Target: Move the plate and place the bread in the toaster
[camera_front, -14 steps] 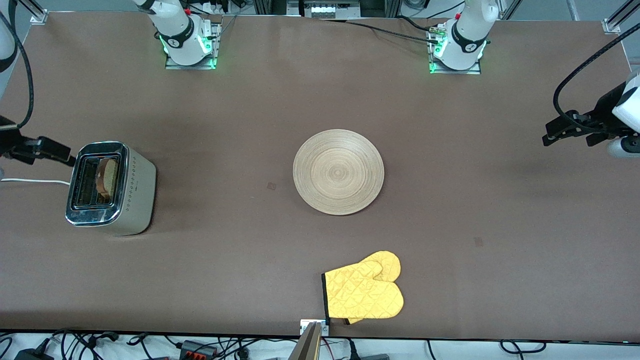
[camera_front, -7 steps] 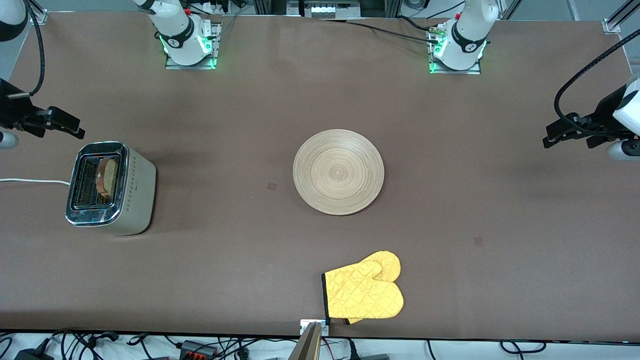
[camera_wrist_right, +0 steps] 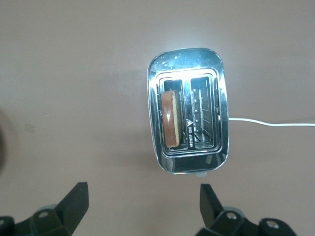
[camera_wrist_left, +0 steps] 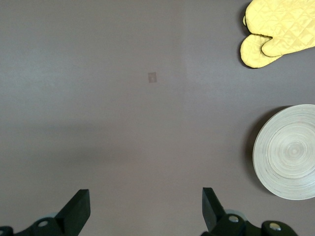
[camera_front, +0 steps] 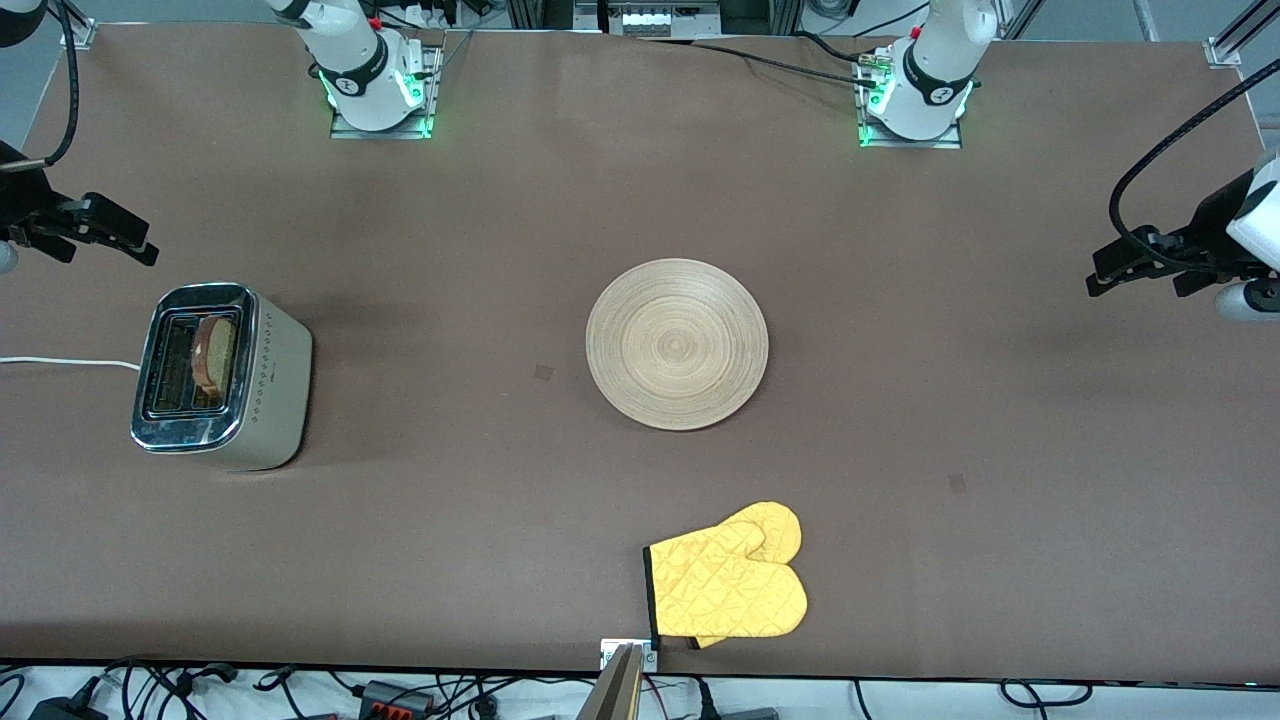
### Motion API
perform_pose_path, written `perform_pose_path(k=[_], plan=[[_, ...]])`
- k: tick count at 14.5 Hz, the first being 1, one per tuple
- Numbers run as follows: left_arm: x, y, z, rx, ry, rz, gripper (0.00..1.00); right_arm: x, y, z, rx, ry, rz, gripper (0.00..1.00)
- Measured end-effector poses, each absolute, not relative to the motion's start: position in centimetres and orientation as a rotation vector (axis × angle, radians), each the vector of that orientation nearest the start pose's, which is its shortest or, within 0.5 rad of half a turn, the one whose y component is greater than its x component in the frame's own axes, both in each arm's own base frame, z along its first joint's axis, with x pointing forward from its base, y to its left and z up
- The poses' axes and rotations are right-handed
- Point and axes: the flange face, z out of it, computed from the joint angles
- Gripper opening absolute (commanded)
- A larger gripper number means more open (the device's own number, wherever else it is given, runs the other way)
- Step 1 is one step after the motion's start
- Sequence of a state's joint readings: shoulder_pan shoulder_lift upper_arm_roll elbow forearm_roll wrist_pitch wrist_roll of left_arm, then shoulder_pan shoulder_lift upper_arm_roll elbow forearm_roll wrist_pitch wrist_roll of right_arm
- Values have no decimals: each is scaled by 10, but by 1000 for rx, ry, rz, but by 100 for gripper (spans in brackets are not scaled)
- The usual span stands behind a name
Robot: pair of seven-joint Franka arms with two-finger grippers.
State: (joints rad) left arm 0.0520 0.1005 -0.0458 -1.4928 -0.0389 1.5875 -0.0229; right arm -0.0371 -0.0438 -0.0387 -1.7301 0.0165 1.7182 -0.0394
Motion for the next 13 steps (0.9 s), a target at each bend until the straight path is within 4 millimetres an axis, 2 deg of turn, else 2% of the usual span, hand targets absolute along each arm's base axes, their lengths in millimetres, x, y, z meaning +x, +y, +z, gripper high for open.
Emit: perform_pose_path(k=[10,13], plan=[[585,-1,608,-3184,-41,-6,100,548,-39,584,-3124,55,-30,100],[573,-9,605,-3179,-19,-44,100,548,-38,584,-3124,54,-29,100]])
